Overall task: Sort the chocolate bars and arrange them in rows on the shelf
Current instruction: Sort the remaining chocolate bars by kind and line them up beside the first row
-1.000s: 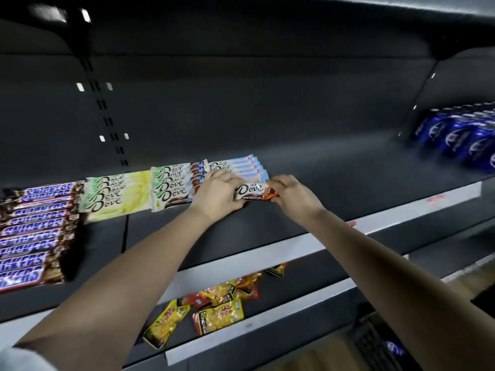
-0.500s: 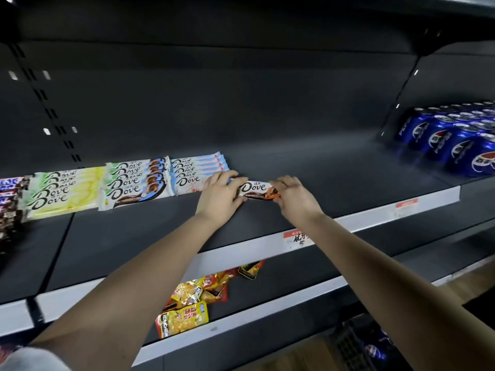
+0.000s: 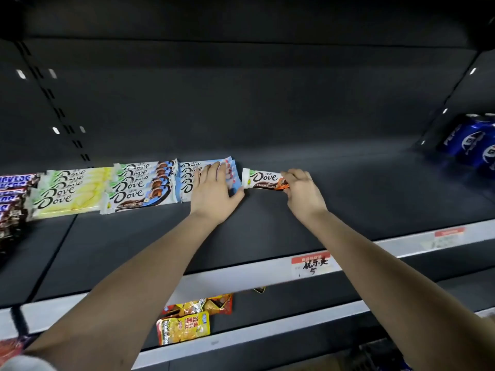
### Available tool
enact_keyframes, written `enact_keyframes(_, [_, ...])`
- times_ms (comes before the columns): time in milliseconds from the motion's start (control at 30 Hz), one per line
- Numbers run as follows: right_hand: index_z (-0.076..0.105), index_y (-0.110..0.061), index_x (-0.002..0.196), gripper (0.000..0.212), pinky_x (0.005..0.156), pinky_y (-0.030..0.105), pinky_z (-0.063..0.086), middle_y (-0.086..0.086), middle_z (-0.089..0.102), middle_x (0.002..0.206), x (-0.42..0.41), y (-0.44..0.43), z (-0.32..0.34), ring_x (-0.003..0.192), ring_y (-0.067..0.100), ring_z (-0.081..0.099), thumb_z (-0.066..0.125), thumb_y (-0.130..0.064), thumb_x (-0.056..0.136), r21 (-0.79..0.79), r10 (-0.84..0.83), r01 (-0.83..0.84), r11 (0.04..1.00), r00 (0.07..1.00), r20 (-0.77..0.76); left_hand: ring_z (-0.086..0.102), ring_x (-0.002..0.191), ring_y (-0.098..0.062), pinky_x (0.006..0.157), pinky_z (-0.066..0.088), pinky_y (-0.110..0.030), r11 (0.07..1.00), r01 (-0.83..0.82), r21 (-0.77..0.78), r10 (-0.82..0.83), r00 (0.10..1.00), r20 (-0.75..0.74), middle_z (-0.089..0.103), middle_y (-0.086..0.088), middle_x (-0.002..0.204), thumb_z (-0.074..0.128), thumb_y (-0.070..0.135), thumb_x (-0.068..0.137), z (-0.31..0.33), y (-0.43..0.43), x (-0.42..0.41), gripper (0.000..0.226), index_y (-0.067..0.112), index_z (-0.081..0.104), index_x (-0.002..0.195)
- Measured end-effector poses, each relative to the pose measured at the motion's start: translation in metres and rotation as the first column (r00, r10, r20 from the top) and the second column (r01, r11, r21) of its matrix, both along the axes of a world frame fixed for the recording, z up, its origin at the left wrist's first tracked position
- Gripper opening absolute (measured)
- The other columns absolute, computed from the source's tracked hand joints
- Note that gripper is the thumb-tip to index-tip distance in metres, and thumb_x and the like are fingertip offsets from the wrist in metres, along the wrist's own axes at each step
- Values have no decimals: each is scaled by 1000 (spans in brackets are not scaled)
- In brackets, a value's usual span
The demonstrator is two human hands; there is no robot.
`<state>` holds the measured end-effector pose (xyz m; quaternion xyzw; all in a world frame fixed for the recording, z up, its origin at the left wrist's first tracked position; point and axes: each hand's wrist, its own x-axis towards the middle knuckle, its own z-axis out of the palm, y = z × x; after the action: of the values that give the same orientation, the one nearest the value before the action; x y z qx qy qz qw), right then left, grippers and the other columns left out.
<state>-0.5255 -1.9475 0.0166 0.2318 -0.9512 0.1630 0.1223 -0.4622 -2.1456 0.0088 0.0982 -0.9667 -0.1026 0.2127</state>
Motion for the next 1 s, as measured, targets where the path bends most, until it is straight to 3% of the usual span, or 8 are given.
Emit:
enact_keyframes(200, [41, -11, 138, 59, 98, 30, 41, 1, 44, 139, -29, -22, -4, 132, 20, 27, 52, 8, 84, -8, -9, 9, 1000, 999, -47, 13, 144, -23, 118, -2, -38, 998, -55, -26, 57, 996, 75, 21, -7, 154, 37, 56, 89, -3, -2, -10, 77, 10, 18, 147])
enact_keyframes(500, [43, -16, 138, 65, 94, 34, 45, -1, 42, 141, -61, -56, -4, 134, 21, 24, 45, 15, 81, -34, -31, 29, 999, 998, -53, 16, 143, -24, 118, 3, -39, 993, -76, -87, 83, 994, 72, 24, -6, 154, 33, 58, 87, -7, -3, -14, 76, 13, 22, 147])
enact_keyframes(633, [55, -17, 128, 53, 84, 38, 50, 7, 36, 139, -59, -56, -6, 125, 26, 35, 48, 10, 83, -93, -48, 43, 995, 998, -51, 14, 143, -23, 118, 3, -39, 994, -73, -80, 80, 994, 79, 22, -6, 154, 33, 58, 87, -6, -4, -14, 76, 13, 21, 147])
enact_keyframes(800, [59, -18, 124, 40, 100, 37, 39, 5, 51, 129, -57, -55, -8, 117, 25, 45, 48, -1, 90, -81, -66, 59, 995, 994, -87, 15, 143, -23, 117, 2, -38, 994, -72, -80, 77, 995, 70, 24, -6, 154, 34, 58, 88, -6, -3, -13, 75, 12, 22, 147])
enact_keyframes(1000, [55, -21, 128, 36, 101, 38, 34, 3, 48, 135, -49, -54, -5, 122, 25, 41, 45, -12, 95, -39, -100, 98, 994, 993, -64, 15, 143, -23, 117, 3, -38, 995, -70, -72, 76, 993, 87, 23, -6, 154, 34, 57, 88, -4, -2, -12, 75, 13, 22, 147])
